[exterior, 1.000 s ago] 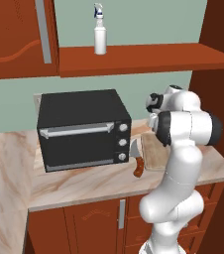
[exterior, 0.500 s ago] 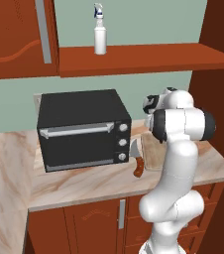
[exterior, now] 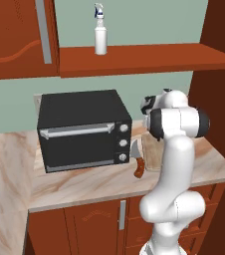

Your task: Move the cutting board and knife to the sink. Then move spray from the shelves to the counter.

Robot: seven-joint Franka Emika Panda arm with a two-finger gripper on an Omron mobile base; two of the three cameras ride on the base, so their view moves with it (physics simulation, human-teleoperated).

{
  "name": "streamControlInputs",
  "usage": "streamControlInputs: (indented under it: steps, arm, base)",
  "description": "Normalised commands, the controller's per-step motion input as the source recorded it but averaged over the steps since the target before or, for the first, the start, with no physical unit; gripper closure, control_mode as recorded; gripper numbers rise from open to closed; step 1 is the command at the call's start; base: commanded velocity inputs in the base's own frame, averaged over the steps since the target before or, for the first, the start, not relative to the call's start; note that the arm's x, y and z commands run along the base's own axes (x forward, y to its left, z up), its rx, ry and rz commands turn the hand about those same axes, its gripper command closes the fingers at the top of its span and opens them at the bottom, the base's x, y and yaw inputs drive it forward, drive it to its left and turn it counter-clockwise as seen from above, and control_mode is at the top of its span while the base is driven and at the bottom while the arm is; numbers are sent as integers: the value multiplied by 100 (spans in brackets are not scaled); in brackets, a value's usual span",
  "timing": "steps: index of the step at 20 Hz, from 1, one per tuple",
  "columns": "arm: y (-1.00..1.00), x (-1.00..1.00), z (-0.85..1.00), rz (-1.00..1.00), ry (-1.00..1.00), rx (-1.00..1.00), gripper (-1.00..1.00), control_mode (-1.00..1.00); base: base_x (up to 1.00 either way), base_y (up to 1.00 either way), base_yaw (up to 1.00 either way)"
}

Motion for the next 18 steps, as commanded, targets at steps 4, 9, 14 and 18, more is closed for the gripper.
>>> streamControlInputs:
  steps: [4,9,14,18]
  arm:
    - [0,24,-36,1,0,0,-100,-100]
    - [2,32,-32,0,0,0,-100,-100]
    - [0,32,-9,0,0,0,-100,-100]
    - [0,36,0,0,0,0,-100,-100]
  base:
    - [0,0,0]
    - [0,0,0]
    - [0,0,0]
    - [0,0,0]
